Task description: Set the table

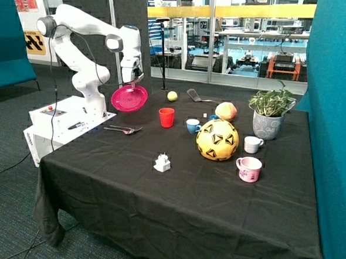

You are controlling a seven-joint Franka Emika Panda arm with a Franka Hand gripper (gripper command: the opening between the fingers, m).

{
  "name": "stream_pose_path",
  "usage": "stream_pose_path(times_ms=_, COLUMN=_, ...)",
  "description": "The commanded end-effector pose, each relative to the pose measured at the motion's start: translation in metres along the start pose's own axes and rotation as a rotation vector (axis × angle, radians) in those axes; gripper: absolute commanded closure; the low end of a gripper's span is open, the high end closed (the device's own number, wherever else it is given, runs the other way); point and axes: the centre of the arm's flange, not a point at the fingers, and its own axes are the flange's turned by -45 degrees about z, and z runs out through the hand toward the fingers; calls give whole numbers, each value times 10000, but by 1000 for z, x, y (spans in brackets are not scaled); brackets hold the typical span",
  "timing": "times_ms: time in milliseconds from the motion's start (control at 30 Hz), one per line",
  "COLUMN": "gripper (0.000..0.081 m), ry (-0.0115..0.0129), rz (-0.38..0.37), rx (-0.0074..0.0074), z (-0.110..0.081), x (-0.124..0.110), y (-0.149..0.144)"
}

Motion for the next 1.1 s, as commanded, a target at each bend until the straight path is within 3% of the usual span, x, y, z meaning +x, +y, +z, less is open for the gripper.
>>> stream_pose_path(times_ms=0, gripper=808, ry=5, rz=-297, rx=21, z=17, x=5, y=-15)
stream_pose_path(times_ms=1067, gripper=808, ry=5, rz=-317, rx=21, z=49, x=8, y=-24)
